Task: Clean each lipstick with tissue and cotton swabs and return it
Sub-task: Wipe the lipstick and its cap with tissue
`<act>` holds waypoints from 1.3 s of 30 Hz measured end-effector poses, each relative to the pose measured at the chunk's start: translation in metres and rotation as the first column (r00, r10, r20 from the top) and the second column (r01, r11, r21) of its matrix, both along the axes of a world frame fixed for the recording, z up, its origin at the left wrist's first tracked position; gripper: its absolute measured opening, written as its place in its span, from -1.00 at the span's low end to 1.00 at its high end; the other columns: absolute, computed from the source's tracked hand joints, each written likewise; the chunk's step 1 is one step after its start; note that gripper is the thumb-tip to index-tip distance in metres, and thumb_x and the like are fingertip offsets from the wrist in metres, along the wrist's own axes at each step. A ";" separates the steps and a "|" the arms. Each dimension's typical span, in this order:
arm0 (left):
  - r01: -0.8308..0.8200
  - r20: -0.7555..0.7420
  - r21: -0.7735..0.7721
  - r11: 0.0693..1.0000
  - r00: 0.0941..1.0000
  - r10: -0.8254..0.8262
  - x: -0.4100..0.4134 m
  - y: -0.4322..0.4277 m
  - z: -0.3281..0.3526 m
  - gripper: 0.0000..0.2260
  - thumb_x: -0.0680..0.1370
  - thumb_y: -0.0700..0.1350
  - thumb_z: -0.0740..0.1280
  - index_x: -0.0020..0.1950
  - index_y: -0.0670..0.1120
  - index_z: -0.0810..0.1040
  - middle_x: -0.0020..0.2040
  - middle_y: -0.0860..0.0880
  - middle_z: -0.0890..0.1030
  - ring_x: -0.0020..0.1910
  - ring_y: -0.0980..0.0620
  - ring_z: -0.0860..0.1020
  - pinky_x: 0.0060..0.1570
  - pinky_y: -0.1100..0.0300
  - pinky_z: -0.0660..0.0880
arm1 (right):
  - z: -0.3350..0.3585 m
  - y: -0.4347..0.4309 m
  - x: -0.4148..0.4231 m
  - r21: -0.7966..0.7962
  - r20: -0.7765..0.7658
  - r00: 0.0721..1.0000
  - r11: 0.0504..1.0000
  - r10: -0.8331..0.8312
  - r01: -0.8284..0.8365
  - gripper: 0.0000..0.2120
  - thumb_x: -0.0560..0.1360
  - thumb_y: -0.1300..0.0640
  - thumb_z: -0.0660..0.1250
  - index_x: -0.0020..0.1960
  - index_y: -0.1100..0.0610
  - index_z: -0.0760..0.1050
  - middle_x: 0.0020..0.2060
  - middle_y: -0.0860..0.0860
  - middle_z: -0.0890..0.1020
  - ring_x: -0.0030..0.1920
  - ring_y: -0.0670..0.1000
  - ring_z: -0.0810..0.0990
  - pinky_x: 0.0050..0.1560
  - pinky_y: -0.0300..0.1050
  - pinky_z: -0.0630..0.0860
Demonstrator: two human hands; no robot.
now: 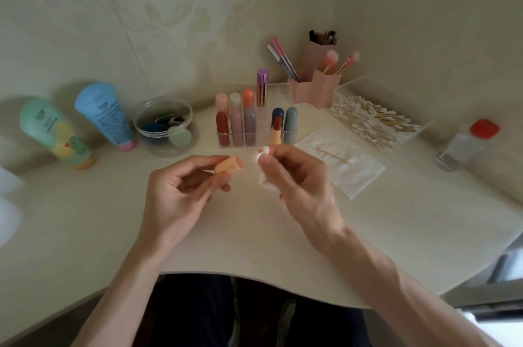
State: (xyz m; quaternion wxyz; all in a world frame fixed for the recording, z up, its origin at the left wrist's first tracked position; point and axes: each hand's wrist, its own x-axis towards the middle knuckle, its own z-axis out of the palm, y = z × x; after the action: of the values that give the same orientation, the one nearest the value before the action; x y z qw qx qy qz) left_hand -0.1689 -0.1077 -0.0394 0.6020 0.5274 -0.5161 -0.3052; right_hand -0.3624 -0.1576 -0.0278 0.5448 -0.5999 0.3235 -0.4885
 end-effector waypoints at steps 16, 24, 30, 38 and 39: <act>0.132 0.072 0.003 0.991 0.989 -0.132 0.001 0.000 -0.004 -0.72 0.52 -0.21 0.44 0.24 -0.11 0.68 -0.18 0.07 0.70 -0.27 0.17 0.59 -0.14 0.40 0.48 | 0.000 -0.001 -0.005 0.059 -0.161 0.986 0.997 0.049 -0.039 -0.86 0.57 0.16 0.50 0.11 0.14 0.74 -0.25 -0.05 0.74 -0.29 -0.13 0.60 -0.26 -0.27 0.48; 0.107 0.265 -0.077 0.991 0.961 -0.083 0.001 0.001 -0.002 -0.73 0.49 -0.21 0.50 0.17 -0.04 0.71 0.01 0.04 0.74 -0.07 -0.06 0.69 -0.02 0.15 0.61 | 0.004 -0.001 -0.008 0.247 -0.219 0.974 0.969 0.057 -0.001 -0.88 0.53 0.13 0.54 0.05 0.08 0.77 -0.15 -0.01 0.78 -0.19 -0.14 0.69 -0.18 -0.31 0.54; 0.117 0.352 -0.148 0.982 0.934 -0.059 -0.001 0.003 0.000 -0.73 0.45 -0.34 0.52 0.12 -0.11 0.73 0.03 0.10 0.74 -0.02 0.01 0.70 0.00 0.28 0.58 | 0.008 -0.005 -0.008 0.319 -0.275 0.957 0.948 0.089 0.003 -0.92 0.50 0.12 0.57 -0.06 0.14 0.76 -0.23 0.05 0.76 -0.32 -0.12 0.63 -0.31 -0.31 0.48; 0.097 0.359 -0.187 0.977 0.933 -0.024 -0.002 0.004 -0.001 -0.72 0.44 -0.37 0.52 0.11 -0.12 0.73 0.04 0.08 0.74 0.01 0.00 0.70 -0.01 0.25 0.59 | 0.011 -0.011 -0.015 0.353 -0.391 0.899 0.934 0.199 -0.053 -0.87 0.51 -0.03 0.53 -0.11 0.03 0.73 -0.30 -0.03 0.72 -0.32 -0.11 0.57 -0.17 -0.06 0.45; 0.078 0.341 -0.185 0.980 0.940 -0.010 -0.001 0.003 -0.001 -0.72 0.45 -0.36 0.52 0.11 -0.12 0.73 0.03 0.08 0.74 0.00 -0.01 0.70 -0.04 0.23 0.58 | 0.010 -0.010 -0.015 0.341 -0.409 0.893 0.939 0.187 -0.041 -0.87 0.50 -0.04 0.53 -0.11 0.02 0.73 -0.30 -0.04 0.72 -0.32 -0.10 0.57 -0.17 -0.05 0.45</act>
State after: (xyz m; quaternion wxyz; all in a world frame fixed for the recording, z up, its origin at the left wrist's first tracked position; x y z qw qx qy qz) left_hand -0.1699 -0.1045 -0.0408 0.5464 0.4985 -0.6509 -0.1712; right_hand -0.3777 -0.1676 -0.0176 0.5775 -0.6144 0.4765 -0.2488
